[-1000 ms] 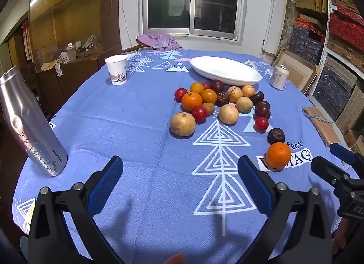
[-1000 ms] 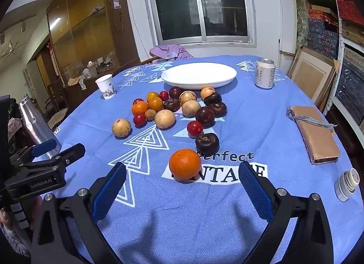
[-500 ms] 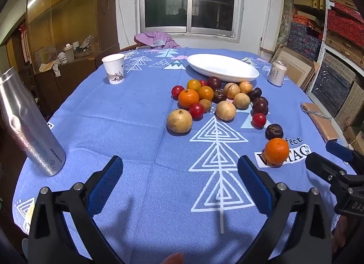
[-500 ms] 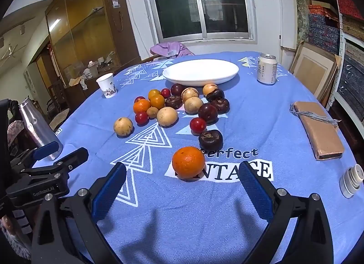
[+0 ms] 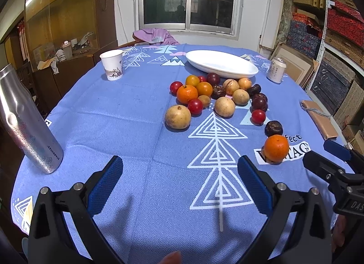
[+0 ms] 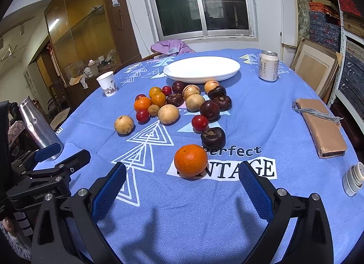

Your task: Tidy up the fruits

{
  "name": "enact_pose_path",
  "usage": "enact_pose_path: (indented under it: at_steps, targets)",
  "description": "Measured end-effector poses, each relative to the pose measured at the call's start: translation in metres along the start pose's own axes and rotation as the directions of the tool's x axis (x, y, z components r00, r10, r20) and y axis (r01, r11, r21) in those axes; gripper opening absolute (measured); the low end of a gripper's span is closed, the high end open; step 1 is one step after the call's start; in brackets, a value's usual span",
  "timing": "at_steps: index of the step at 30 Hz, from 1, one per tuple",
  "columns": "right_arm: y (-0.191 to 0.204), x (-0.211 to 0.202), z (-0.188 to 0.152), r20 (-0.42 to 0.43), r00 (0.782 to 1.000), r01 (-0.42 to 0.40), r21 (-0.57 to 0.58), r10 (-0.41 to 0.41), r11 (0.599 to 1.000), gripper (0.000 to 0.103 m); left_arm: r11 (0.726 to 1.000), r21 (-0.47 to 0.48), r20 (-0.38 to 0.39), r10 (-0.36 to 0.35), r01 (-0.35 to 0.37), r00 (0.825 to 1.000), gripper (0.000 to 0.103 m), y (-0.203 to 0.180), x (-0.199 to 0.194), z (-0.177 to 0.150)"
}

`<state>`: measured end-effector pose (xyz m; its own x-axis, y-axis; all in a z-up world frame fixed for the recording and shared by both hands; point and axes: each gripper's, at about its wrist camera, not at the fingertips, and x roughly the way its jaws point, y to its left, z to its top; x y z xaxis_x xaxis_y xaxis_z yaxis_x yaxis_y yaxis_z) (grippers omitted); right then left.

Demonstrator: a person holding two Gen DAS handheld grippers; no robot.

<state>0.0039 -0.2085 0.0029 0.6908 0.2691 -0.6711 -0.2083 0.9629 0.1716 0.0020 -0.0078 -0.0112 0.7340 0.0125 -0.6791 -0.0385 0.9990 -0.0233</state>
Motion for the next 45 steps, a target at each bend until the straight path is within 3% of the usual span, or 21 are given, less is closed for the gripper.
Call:
enact_pose_path:
  at_steps: [7, 45]
  targets:
    - [-0.002, 0.001, 0.000, -0.003, 1.000, -0.002, 0.004, 0.002, 1.000, 0.100, 1.000, -0.012, -0.028, -0.010, 0.010, 1.000, 0.099, -0.001, 0.009, -0.002]
    - [-0.003, 0.003, -0.002, -0.019, 1.000, 0.002, 0.025, -0.001, 1.000, 0.100, 1.000, 0.005, -0.030, 0.012, -0.012, 0.999, 0.099, -0.004, 0.012, -0.006]
